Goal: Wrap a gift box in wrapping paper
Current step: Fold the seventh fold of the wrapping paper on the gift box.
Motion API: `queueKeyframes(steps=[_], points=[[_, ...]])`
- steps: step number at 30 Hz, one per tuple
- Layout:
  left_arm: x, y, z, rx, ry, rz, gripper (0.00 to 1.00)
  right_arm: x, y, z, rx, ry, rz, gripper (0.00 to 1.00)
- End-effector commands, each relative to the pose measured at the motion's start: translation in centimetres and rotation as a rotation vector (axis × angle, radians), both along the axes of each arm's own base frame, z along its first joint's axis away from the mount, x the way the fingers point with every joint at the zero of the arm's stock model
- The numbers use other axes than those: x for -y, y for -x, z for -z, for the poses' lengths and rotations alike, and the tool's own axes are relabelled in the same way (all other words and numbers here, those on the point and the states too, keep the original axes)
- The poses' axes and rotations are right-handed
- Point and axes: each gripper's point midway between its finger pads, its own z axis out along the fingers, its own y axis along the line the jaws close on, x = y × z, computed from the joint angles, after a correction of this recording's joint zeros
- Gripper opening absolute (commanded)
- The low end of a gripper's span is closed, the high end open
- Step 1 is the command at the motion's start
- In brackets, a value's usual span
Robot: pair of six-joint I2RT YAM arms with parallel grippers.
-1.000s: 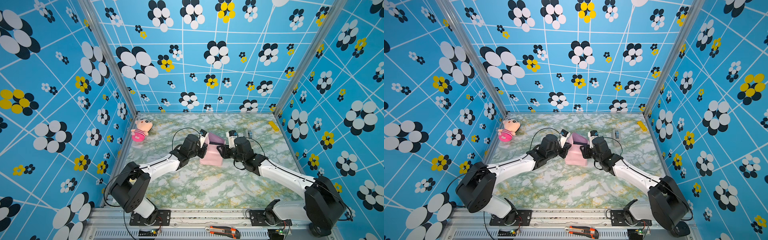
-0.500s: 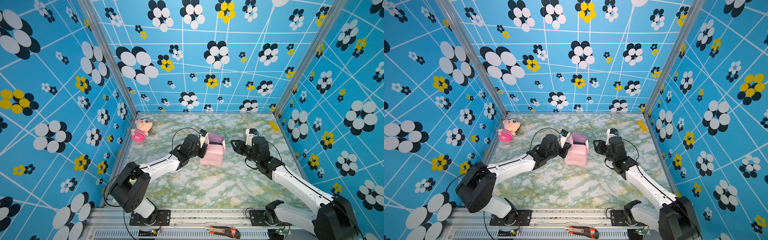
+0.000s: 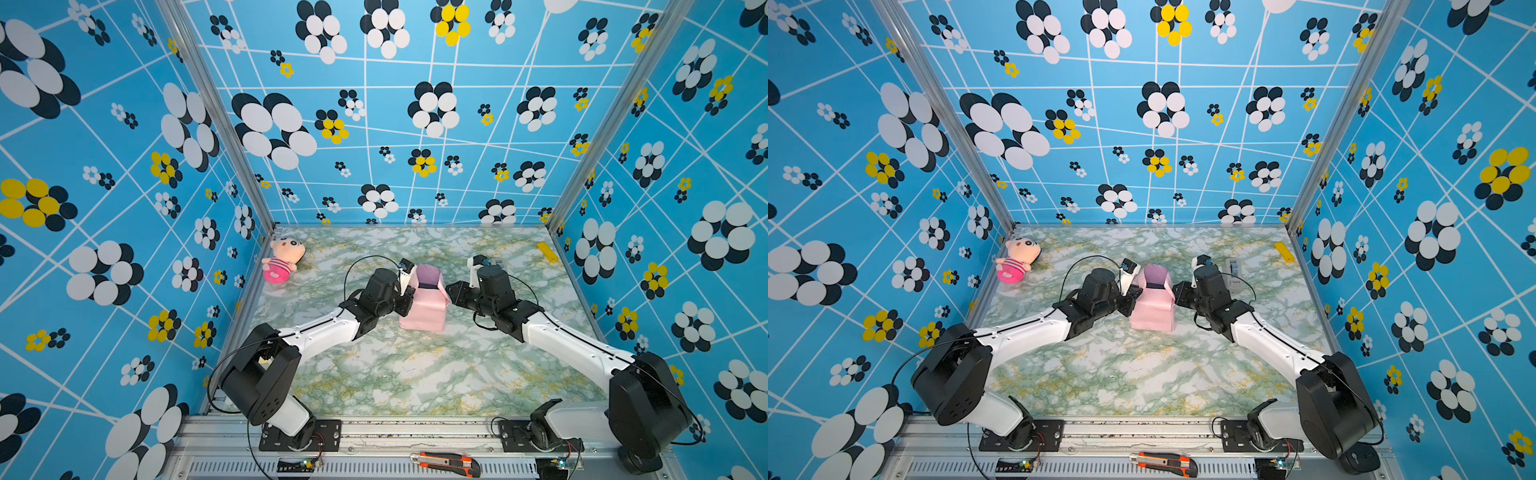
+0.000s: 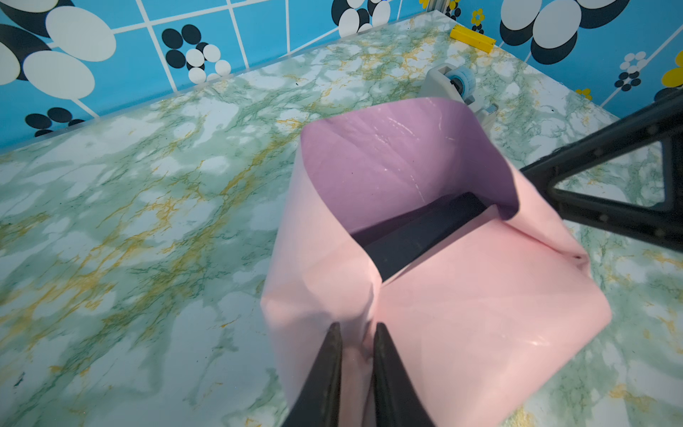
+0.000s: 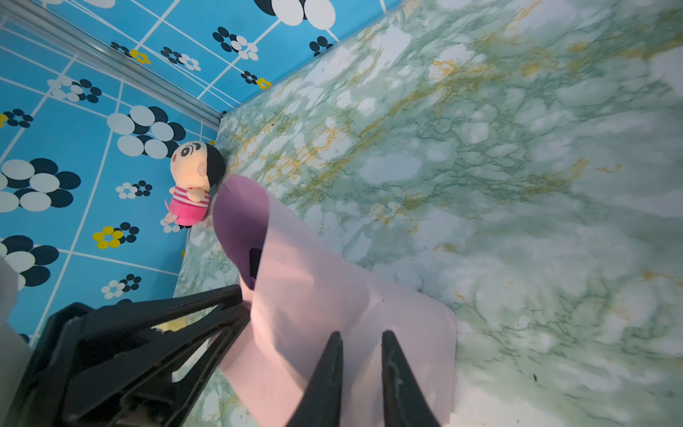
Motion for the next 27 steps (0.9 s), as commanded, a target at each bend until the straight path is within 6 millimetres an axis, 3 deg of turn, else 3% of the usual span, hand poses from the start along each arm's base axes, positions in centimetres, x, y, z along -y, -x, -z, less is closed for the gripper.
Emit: queueKeyframes(steps=[1, 7, 10, 15, 20, 27], points=[[-1.0, 1.0, 3.1, -0.077, -0.078, -0.006, 0.19, -0.5, 0.2, 0.8, -0.010, 0.061, -0.039, 0.23], [-1.0, 1.1, 3.3, -0.082, -0.078, -0.006, 0.19, -1.3, 0.6, 1.8, -0.014, 0.096, -0.082, 0.25], [-1.0, 1.1, 3.4, -0.080, -0.075, -0.003, 0.19, -1.9, 0.9, 2.1, -0.003, 0.117, -0.124, 0.38], [-0.9, 1.2, 3.5, -0.082, -0.074, 0.002, 0.19, -2.4, 0.7, 3.2, 0.017, 0.185, -0.196, 0.52], [-0.9, 1.3, 3.6, -0.082, -0.073, 0.007, 0.19, -2.8, -0.4, 3.9, 0.066, 0.284, -0.277, 0.56], [-0.7, 1.5, 3.5, -0.075, -0.073, 0.034, 0.19, -4.7, -0.9, 3.6, 0.170, 0.260, -0.444, 0.58]])
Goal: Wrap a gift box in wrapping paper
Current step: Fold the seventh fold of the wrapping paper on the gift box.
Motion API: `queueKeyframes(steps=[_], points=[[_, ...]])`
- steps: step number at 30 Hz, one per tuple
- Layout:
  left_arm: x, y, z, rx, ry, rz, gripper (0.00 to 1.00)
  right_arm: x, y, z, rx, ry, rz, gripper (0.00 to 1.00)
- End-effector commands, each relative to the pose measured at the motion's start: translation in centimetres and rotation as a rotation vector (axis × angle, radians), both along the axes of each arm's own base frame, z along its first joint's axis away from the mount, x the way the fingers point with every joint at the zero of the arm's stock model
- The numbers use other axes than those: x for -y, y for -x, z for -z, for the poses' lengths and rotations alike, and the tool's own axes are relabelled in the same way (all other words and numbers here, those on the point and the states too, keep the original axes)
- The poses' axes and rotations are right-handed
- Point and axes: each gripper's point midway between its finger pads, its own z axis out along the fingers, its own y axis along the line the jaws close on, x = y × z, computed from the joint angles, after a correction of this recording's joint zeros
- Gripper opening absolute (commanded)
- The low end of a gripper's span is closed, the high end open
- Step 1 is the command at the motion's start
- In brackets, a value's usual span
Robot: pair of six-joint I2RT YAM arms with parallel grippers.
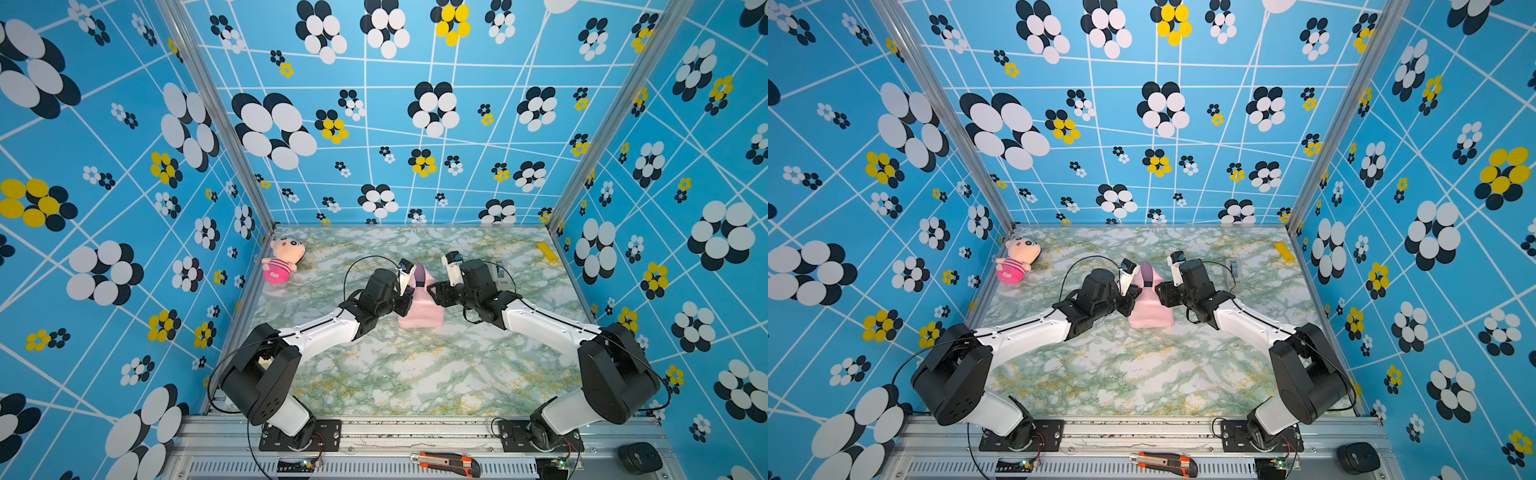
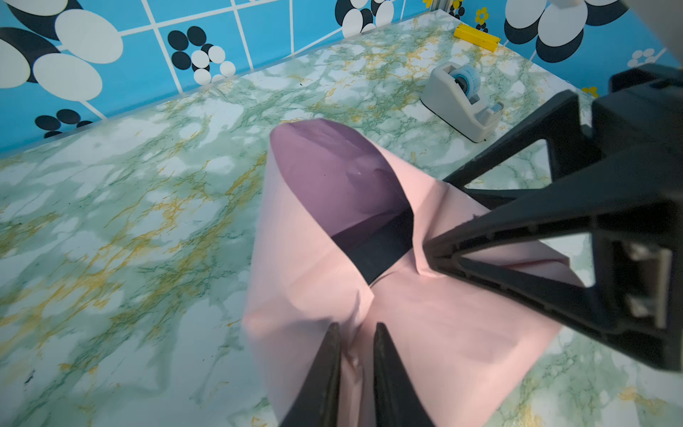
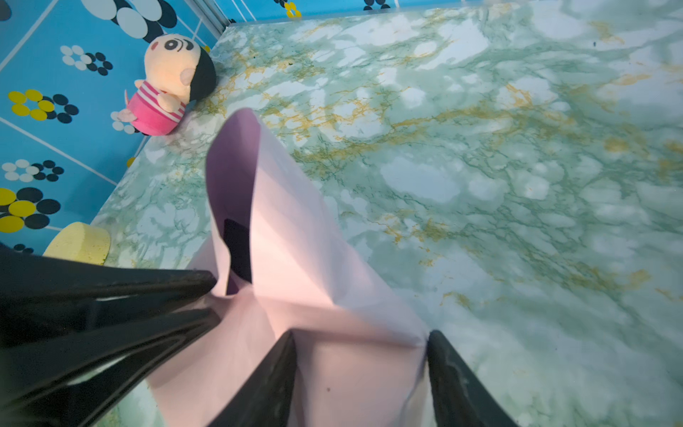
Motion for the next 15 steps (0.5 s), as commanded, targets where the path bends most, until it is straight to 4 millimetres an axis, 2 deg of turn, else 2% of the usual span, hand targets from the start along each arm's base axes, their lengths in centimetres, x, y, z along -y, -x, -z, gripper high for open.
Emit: queueKeyframes(steps=[1, 7, 15], points=[[-0.4, 1.7, 3.4, -0.085, -0.063, 0.050, 0.19, -1.4, 1.3, 1.4, 0.015, 0.021, -0.172, 0.58], [0.0, 1.7, 3.4, -0.082, -0.055, 0.078, 0.20, -2.1, 0.4, 0.4, 0.065, -0.015, -0.275, 0.59], [-0.2, 1.3, 3.1, -0.069, -0.067, 0.079, 0.20, -3.5, 0.1, 0.4, -0.008, -0.102, -0.418, 0.60]])
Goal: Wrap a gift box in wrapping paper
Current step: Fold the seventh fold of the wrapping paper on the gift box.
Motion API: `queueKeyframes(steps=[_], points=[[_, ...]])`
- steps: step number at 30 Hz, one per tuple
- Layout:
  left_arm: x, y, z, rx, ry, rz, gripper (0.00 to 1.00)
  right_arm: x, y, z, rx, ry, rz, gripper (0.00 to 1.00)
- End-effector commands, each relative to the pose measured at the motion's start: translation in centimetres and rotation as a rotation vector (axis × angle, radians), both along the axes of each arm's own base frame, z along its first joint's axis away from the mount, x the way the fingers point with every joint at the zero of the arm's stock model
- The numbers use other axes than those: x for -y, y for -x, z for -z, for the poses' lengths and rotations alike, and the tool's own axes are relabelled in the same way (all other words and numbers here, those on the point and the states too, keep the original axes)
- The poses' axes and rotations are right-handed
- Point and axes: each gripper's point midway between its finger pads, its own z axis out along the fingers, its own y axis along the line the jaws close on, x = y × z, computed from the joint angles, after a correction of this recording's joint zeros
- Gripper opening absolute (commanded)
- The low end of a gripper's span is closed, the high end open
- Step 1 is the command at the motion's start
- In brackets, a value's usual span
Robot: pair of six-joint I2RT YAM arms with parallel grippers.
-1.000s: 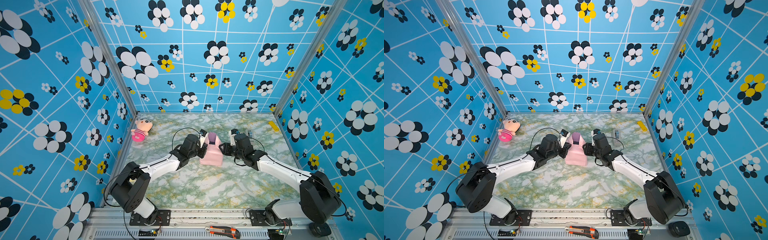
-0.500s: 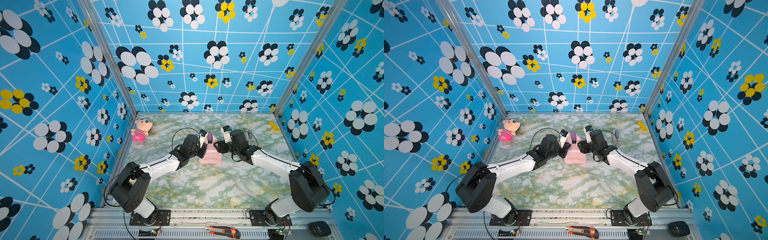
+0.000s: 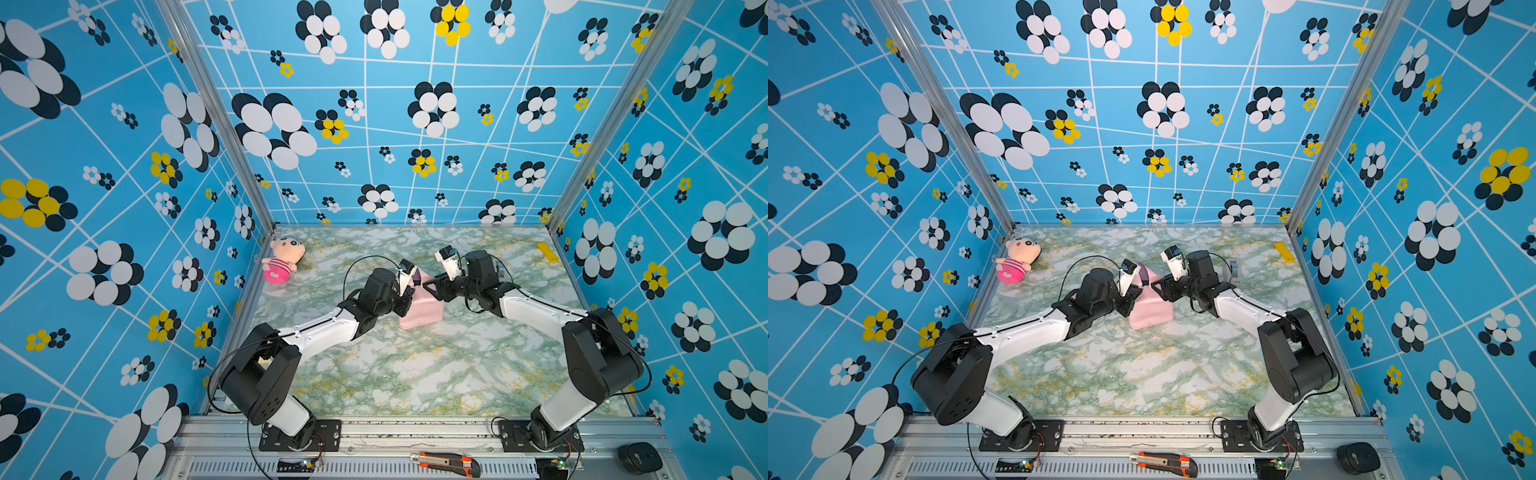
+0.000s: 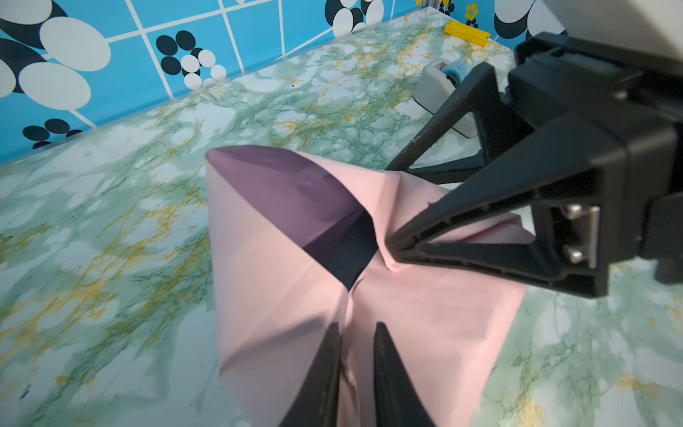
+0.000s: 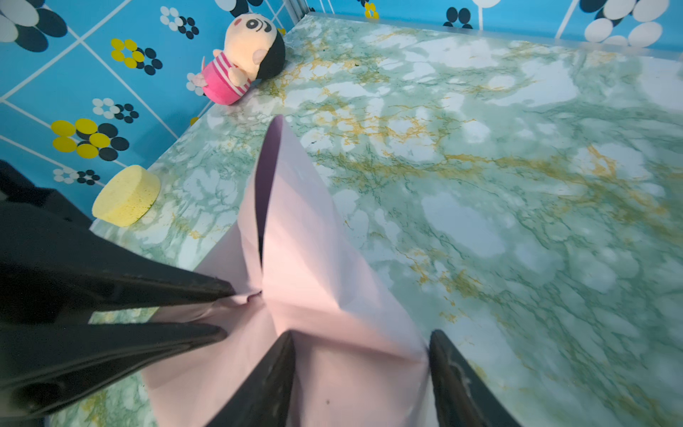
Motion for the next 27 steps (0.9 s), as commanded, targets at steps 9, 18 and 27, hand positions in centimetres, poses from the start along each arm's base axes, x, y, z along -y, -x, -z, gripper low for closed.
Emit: queueKeyframes(steps=[9, 18, 27], points=[[-0.6, 0.9, 3.1, -0.077, -0.067, 0.042, 0.20, 0.3, 1.0, 0.4, -0.108, -0.016, -0.110, 0.65], [-0.6, 0.5, 2.8, -0.064, -0.072, 0.061, 0.20, 1.4, -0.8, -0.3, -0.064, -0.026, -0.098, 0.66], [-0.4, 0.2, 2.8, -0.062, -0.074, 0.067, 0.20, -0.7, -1.1, -0.6, -0.115, -0.096, -0.263, 0.65]])
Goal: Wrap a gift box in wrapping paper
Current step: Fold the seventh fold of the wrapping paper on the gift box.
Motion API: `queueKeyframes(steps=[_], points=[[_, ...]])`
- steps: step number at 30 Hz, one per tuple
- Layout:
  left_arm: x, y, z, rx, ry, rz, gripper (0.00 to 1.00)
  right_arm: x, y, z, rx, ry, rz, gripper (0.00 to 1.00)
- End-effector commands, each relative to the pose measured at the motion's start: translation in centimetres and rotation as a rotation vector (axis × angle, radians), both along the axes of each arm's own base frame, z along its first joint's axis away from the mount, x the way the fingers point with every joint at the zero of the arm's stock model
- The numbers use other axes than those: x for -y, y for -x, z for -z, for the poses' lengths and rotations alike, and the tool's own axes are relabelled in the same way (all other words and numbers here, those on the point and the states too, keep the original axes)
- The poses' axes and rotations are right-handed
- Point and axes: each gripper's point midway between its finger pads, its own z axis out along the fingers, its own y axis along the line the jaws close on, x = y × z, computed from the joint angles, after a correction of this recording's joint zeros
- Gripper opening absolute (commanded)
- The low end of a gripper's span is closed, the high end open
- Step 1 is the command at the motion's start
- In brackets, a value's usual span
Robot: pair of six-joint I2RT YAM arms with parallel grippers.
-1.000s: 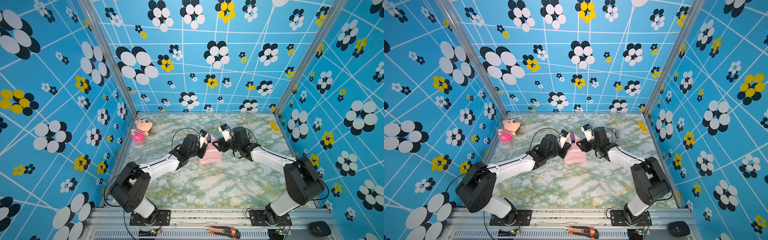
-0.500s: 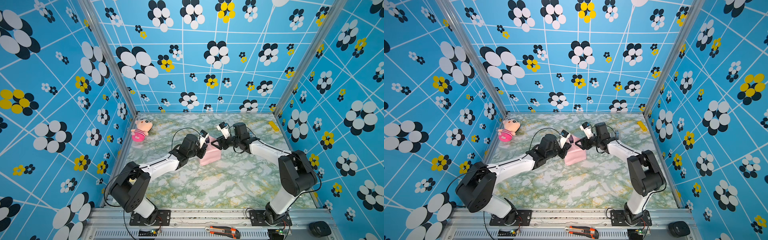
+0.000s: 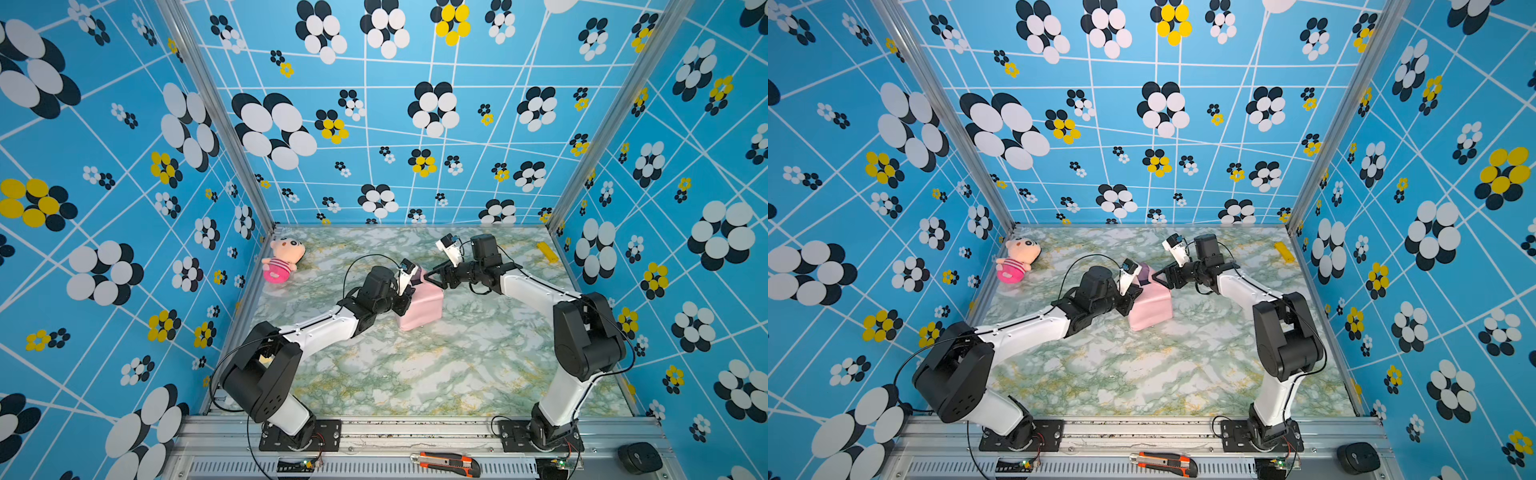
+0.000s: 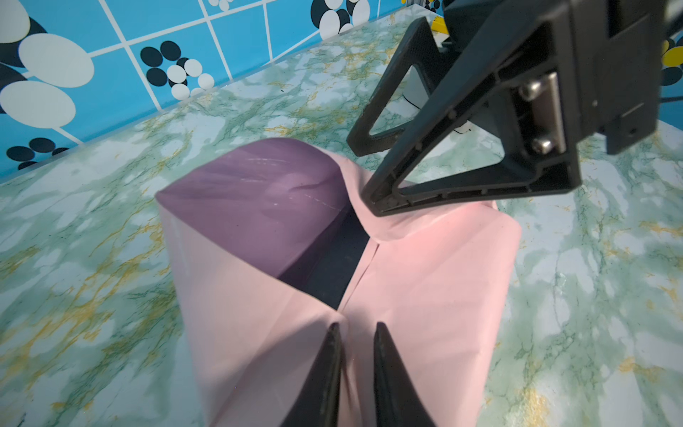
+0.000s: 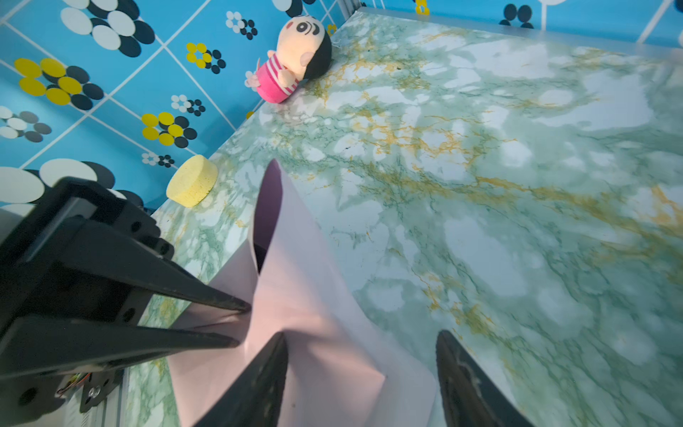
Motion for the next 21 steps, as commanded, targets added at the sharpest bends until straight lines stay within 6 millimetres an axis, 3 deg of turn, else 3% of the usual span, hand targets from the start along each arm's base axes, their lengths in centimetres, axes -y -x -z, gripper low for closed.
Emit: queueKeyframes(steps=[1, 7, 13, 18, 21], points=[[-0.4, 0.5, 2.8, -0.074, -0.064, 0.016, 0.20, -0.9, 1.2, 0.8, -0.059, -0.021, -0.102, 0.65], [-0.5, 0.5, 3.0, -0.074, -0.073, 0.022, 0.20, -1.7, 2.1, 1.4, -0.124, -0.039, -0.206, 0.60], [-0.5, 0.7, 3.1, -0.075, -0.075, 0.029, 0.19, -2.3, 2.1, 2.1, -0.158, -0.071, -0.251, 0.50], [-0.5, 0.5, 3.1, -0.071, -0.080, 0.035, 0.20, -2.3, 2.3, 2.0, -0.152, -0.070, -0.256, 0.28], [-0.2, 0.4, 2.9, -0.067, -0.079, 0.049, 0.20, -1.9, 2.9, 2.2, -0.147, -0.056, -0.239, 0.21]])
